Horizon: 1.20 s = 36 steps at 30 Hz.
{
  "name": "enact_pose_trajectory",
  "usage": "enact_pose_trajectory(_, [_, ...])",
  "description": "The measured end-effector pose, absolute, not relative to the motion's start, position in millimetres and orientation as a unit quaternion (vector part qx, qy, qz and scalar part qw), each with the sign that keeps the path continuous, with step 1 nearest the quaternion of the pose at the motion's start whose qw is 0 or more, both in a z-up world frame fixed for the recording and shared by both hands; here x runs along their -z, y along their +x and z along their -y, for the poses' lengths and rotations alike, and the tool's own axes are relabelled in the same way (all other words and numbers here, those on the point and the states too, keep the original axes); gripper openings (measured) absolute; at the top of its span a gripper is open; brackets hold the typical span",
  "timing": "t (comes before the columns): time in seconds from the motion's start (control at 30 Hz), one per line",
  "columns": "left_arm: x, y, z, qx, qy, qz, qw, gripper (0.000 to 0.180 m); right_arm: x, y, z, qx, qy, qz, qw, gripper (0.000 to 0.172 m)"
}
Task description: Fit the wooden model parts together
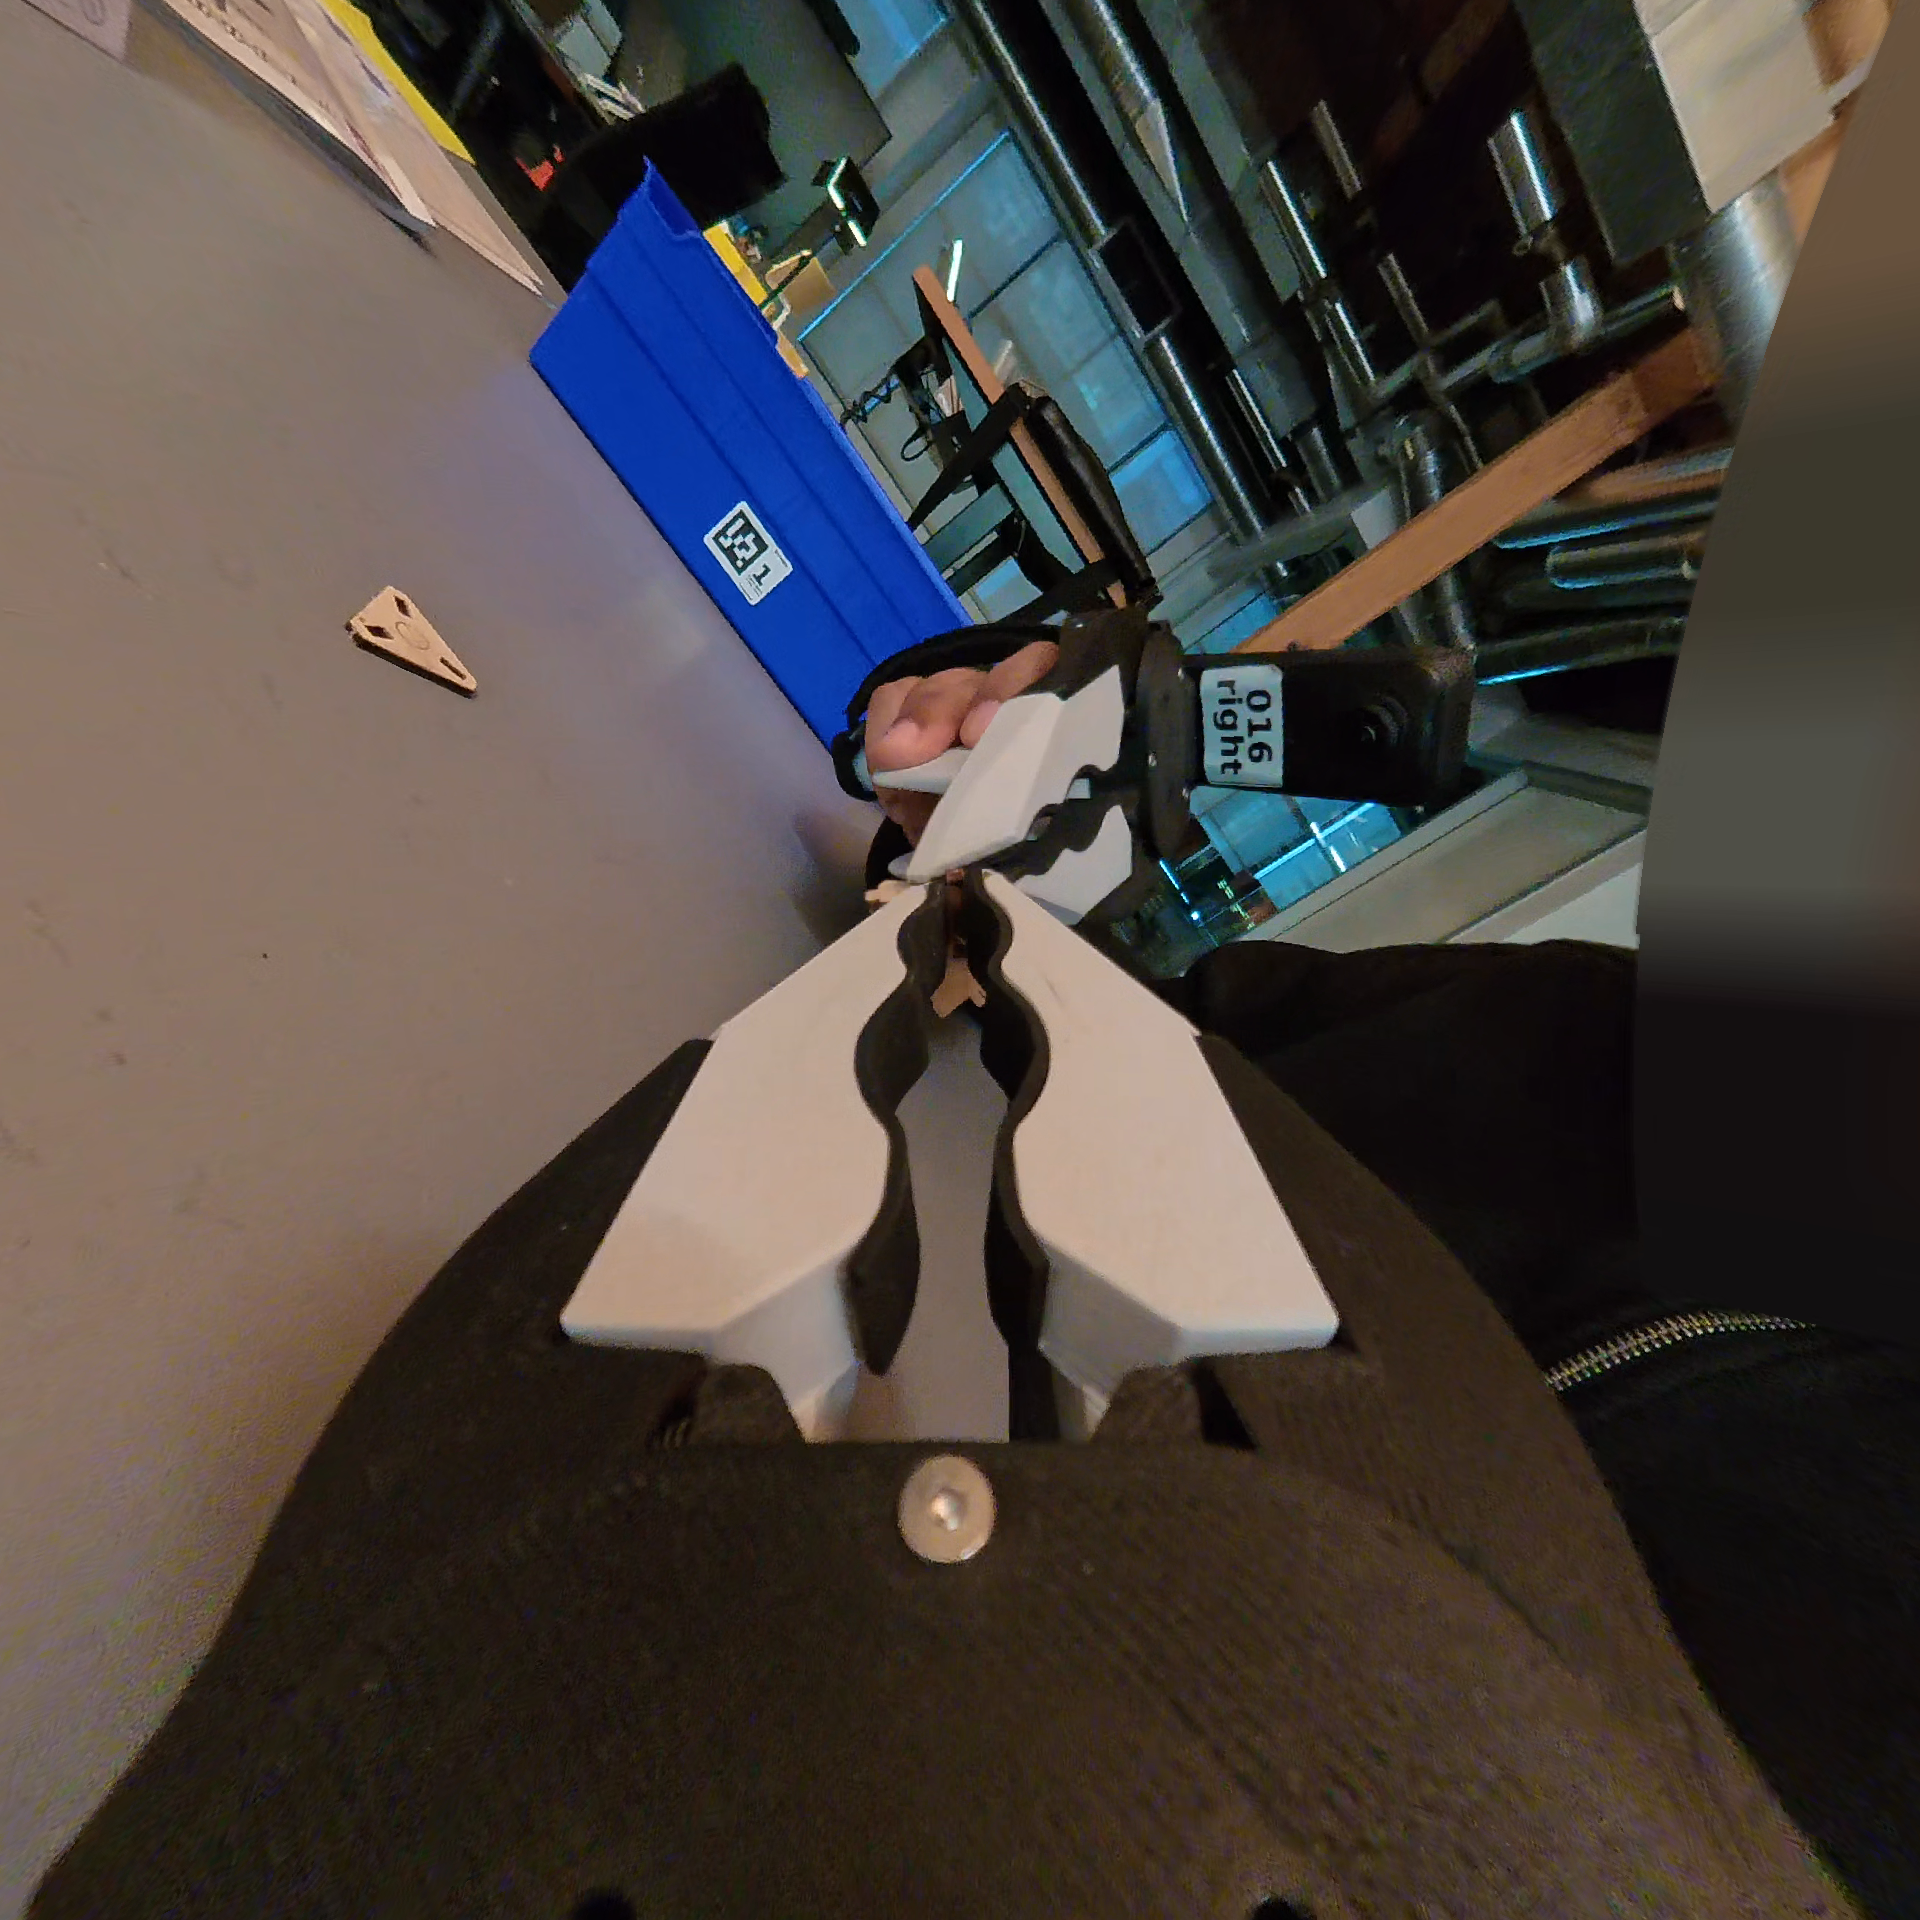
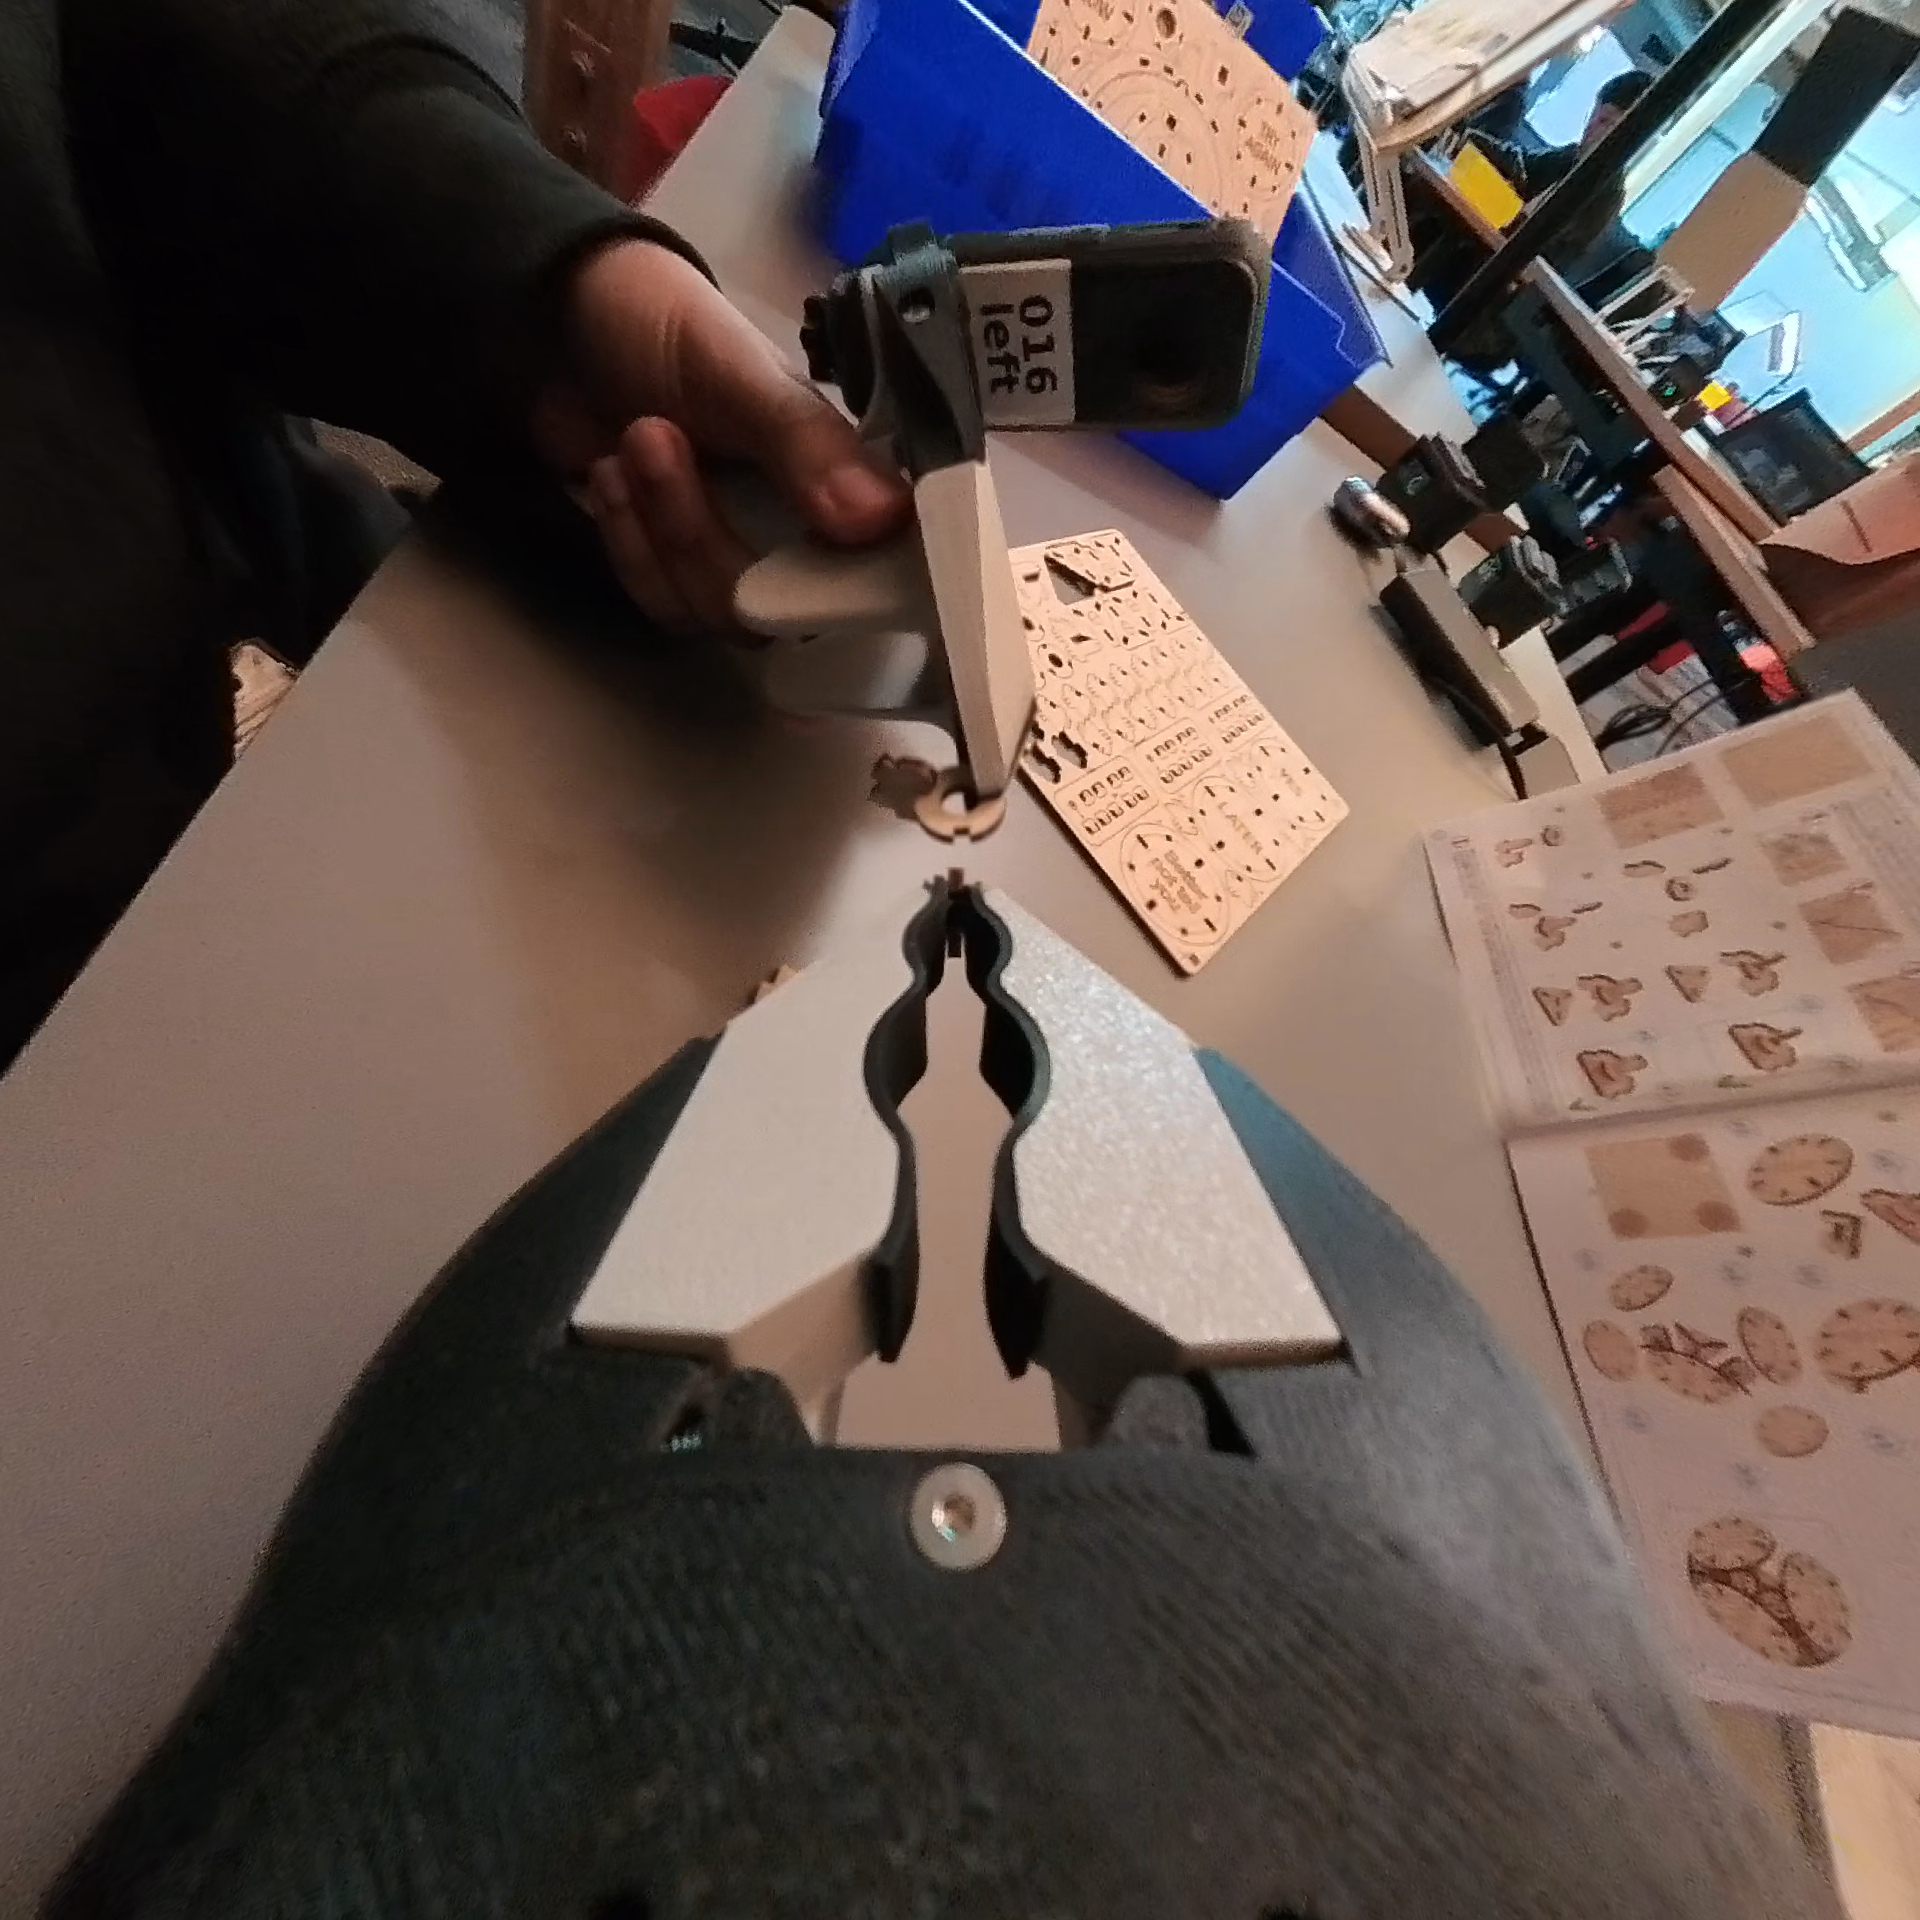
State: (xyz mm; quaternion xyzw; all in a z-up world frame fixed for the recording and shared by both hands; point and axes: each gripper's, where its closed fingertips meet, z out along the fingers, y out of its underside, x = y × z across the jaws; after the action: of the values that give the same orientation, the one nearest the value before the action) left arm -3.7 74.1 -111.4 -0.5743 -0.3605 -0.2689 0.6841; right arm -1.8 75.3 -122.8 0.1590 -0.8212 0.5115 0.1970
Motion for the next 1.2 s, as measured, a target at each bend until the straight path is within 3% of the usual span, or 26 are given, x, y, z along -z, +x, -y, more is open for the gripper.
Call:
enact_pose_trajectory(0.37, [117.0, -5.2, -78.2, 0.266, -0.586, 0.367, 0.671, 0.001, 119.6, 0.5, -77.6, -0.535, 0.142, 0.816, 0.167, 0.0])
enact_pose_trajectory(0.9, [114.9, -5.8, -76.3, 0.267, -0.58, 0.368, 0.676, 0.0, 117.7, 2.6, -75.4, -0.522, 0.156, 0.812, 0.208, 0.0])
enact_pose_trajectory(1.2, [116.3, -4.5, -77.3, 0.266, -0.586, 0.366, 0.672, 0.0, 119.3, 3.6, -76.4, -0.526, 0.143, 0.82, 0.175, 0.0])
